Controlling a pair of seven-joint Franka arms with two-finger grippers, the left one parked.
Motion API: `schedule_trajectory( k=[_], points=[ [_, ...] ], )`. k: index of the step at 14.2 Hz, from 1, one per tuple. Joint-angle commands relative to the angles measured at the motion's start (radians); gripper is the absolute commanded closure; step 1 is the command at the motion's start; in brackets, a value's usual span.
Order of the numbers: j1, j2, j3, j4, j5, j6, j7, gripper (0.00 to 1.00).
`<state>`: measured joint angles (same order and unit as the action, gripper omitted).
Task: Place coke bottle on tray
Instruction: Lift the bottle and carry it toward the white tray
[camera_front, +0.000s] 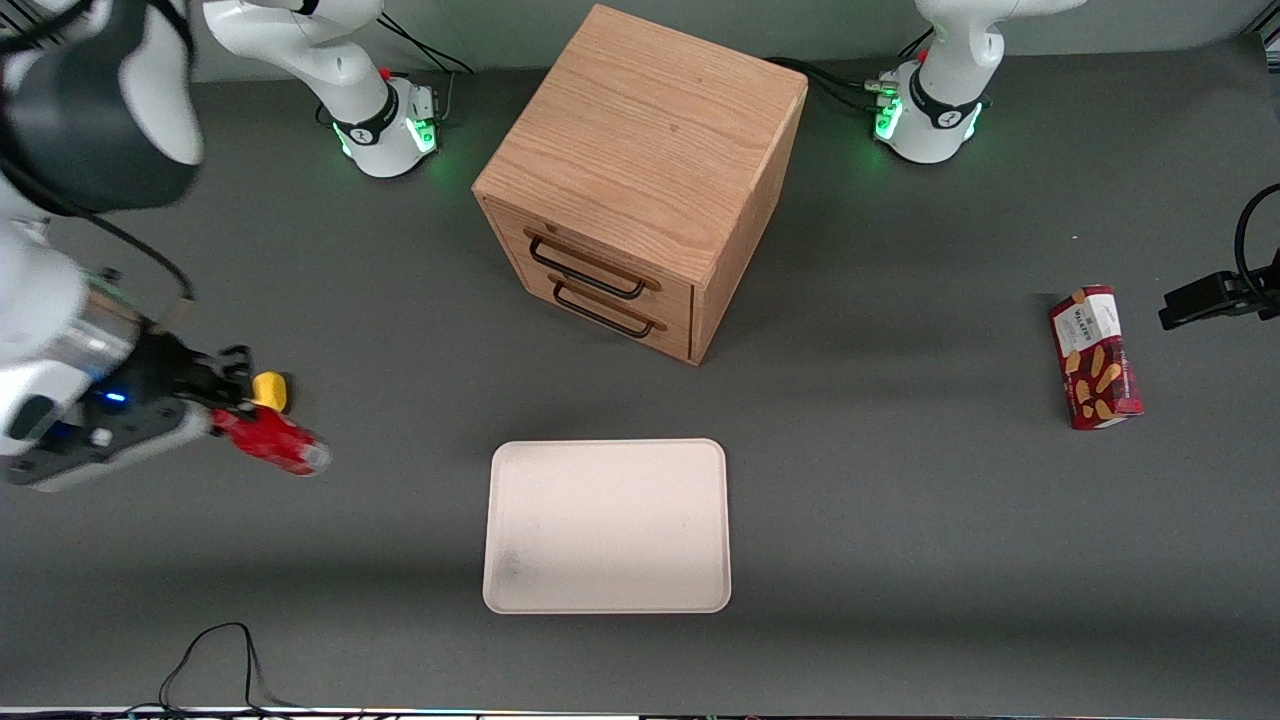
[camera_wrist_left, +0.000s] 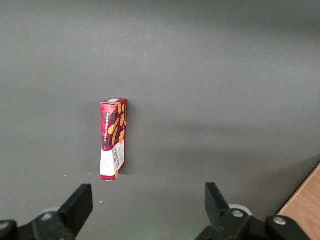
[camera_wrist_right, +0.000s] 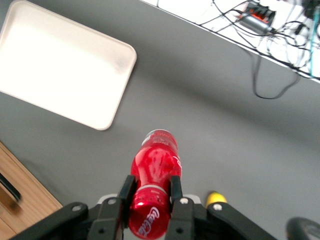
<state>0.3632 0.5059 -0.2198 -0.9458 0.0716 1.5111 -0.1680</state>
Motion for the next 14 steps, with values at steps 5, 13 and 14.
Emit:
schedule_trajectory(
  k=[5,13,14],
  points=[
    [0.138,0.155,-0.015,0.226,0.04,-0.02,0.349,1.0],
    [0.158,0.258,-0.007,0.219,0.059,0.133,0.38,1.0],
    [0.158,0.281,-0.006,0.217,0.059,0.162,0.378,1.0]
  ],
)
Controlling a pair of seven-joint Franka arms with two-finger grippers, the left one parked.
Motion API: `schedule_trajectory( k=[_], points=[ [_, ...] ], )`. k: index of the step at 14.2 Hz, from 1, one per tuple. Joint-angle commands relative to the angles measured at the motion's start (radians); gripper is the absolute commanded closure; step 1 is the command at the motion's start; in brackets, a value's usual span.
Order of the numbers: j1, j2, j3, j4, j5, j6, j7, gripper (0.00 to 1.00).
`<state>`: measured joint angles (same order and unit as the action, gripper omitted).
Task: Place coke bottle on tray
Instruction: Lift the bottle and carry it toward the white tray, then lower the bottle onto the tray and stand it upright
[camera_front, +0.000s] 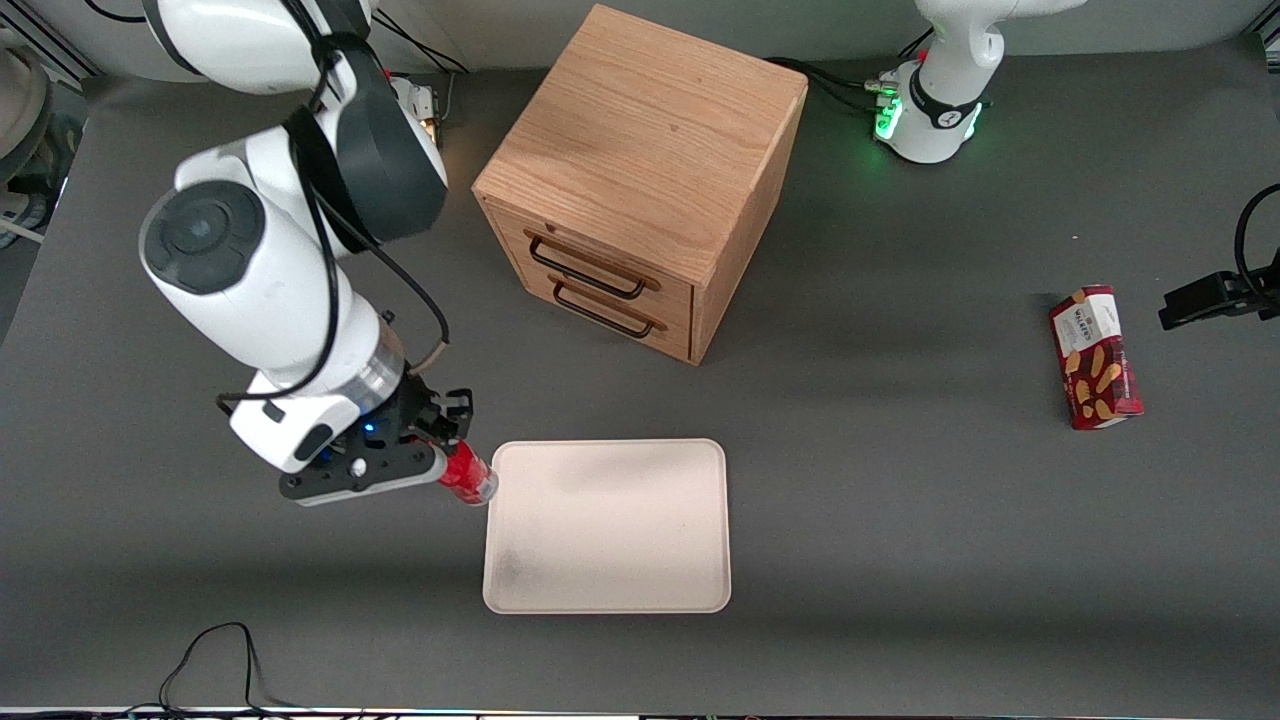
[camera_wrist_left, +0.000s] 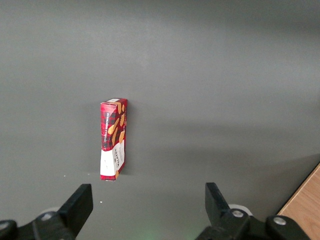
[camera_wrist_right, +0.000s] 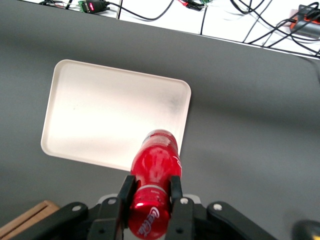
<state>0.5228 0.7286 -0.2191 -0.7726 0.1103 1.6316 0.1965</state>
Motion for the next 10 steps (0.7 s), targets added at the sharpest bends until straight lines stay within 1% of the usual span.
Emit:
schedule_trajectory(
  k=[1,5,8,10],
  points=[
    [-0.003,0.078,-0.006,0.041,0.02,0.069,0.009,1.0],
    [-0.01,0.164,-0.005,0.035,0.025,0.189,0.008,1.0],
    [-0.015,0.193,-0.005,-0.032,0.025,0.29,-0.025,1.0],
    [-0.015,0.215,-0.003,-0.05,0.054,0.329,-0.028,1.0]
  ],
)
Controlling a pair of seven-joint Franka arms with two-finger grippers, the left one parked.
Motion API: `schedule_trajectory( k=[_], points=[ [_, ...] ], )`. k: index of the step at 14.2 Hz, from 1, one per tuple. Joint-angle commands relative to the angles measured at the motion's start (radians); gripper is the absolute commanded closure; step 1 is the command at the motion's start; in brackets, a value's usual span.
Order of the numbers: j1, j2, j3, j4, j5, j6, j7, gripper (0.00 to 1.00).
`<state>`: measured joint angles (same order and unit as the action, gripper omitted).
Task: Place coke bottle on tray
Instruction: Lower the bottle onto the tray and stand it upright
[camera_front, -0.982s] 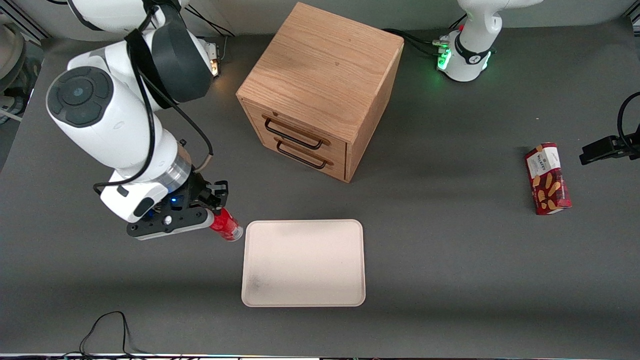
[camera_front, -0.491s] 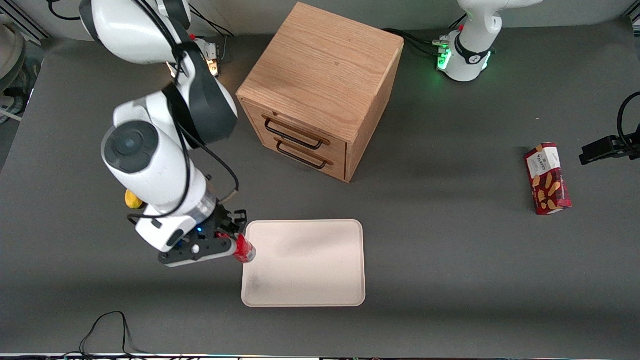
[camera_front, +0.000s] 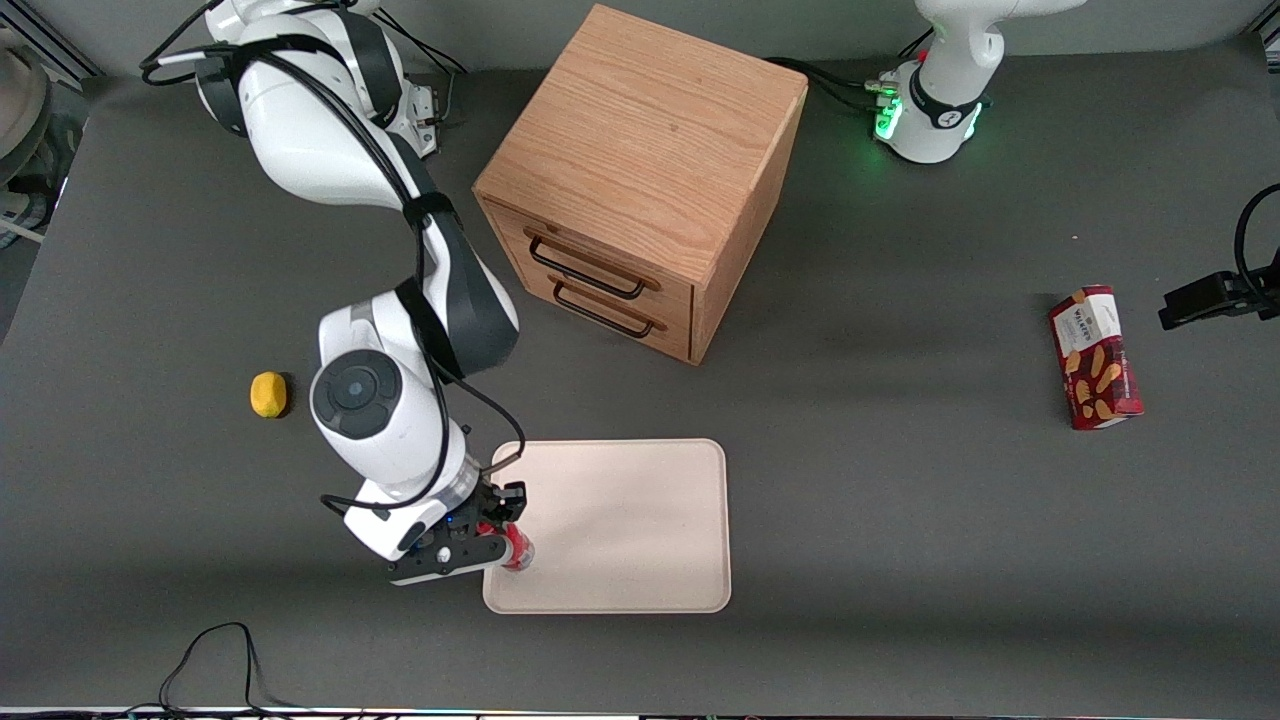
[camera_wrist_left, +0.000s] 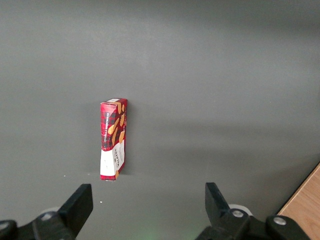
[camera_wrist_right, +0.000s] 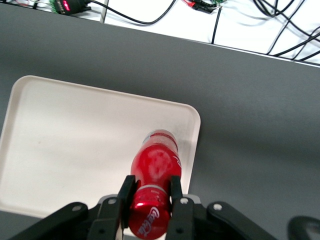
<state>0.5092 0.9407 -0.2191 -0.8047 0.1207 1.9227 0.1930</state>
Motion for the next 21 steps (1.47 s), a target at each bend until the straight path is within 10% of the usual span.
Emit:
schedule_trajectory(
  k=[1,11,13,21],
  points=[
    [-0.001,0.015,-0.003,-0.018,0.062,0.048,-0.026,1.0],
    [-0.006,0.05,-0.006,-0.074,0.07,0.105,-0.061,1.0],
    [-0.006,0.044,-0.006,-0.076,0.074,0.104,-0.046,0.01],
    [-0.006,-0.075,-0.013,-0.091,0.056,-0.084,-0.04,0.0]
  ],
)
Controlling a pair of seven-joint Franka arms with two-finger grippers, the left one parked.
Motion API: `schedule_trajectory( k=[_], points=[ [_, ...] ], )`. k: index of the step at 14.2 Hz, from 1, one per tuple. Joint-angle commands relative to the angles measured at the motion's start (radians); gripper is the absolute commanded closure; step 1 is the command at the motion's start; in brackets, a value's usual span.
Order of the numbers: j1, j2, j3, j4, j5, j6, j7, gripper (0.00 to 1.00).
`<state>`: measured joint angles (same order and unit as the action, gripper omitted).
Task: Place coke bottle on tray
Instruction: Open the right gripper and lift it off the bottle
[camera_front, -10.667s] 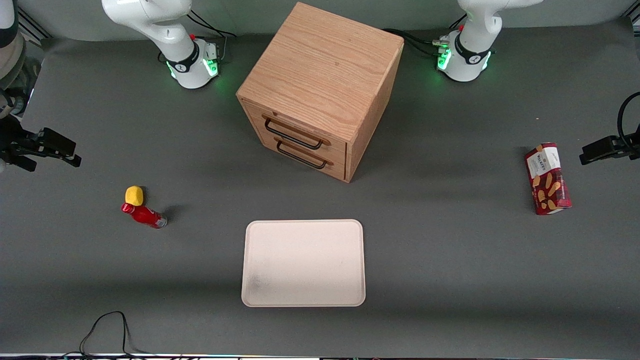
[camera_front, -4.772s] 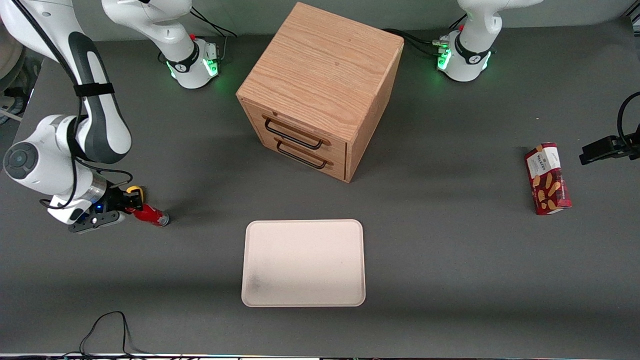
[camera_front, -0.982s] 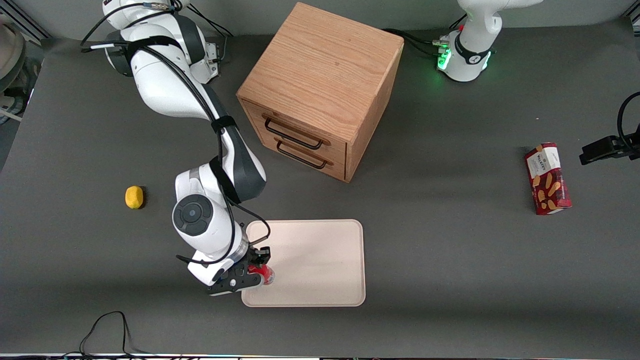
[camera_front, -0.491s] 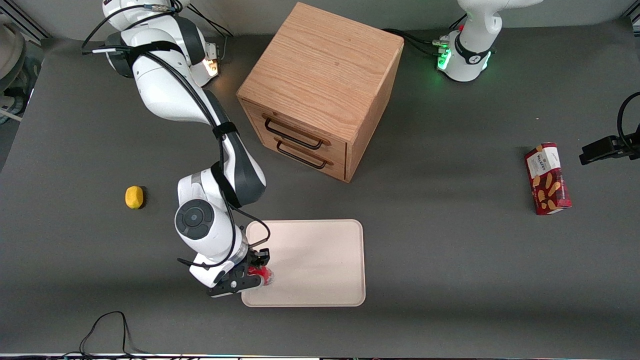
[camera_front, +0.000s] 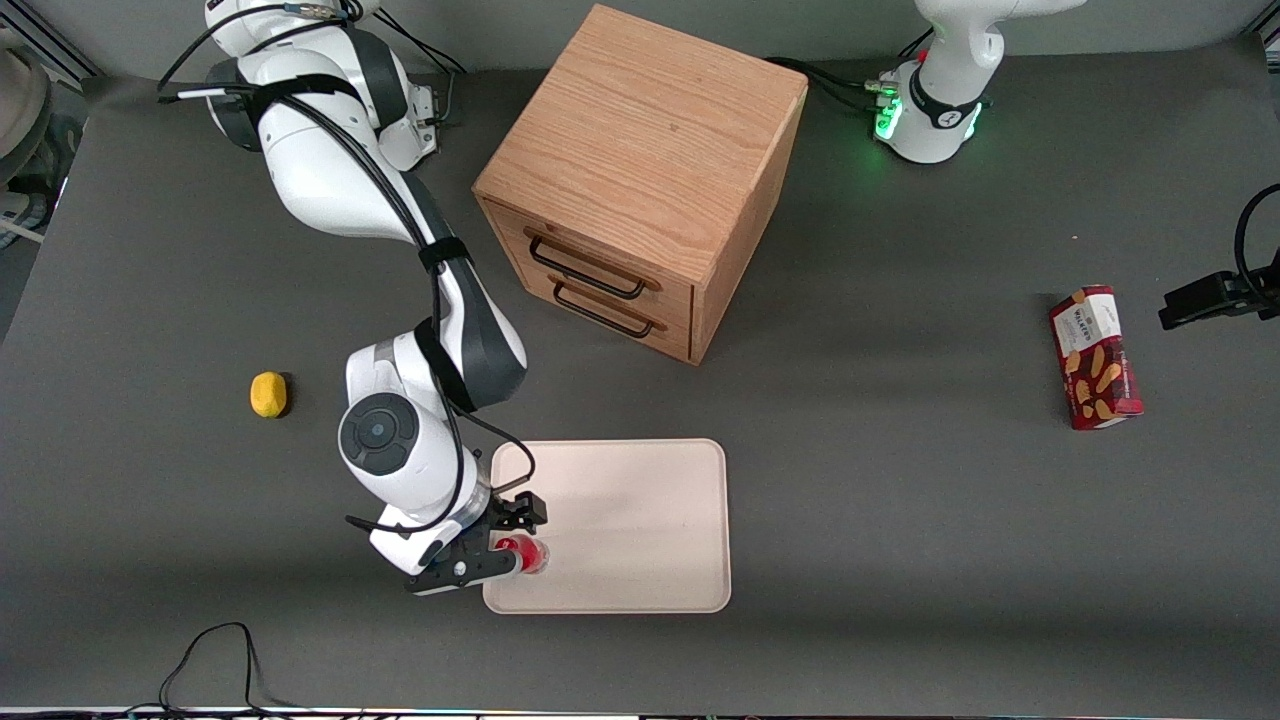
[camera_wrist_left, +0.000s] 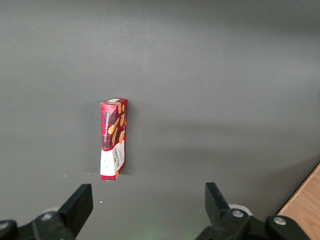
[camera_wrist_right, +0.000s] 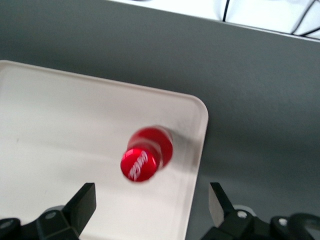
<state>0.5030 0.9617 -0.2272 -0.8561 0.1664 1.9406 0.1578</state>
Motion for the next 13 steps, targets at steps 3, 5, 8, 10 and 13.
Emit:
schedule_trajectory(
  k=[3,5,8,10,13],
  points=[
    [-0.003,-0.263,0.0,-0.119,-0.048,-0.265,0.034,0.0],
    [-0.003,-0.372,0.002,-0.155,-0.071,-0.375,0.061,0.0],
    [-0.023,-0.567,0.003,-0.269,-0.079,-0.451,0.065,0.0],
    [-0.047,-0.691,0.003,-0.383,-0.099,-0.454,0.057,0.0],
    [-0.104,-0.836,0.005,-0.524,-0.129,-0.454,0.037,0.0]
  ],
)
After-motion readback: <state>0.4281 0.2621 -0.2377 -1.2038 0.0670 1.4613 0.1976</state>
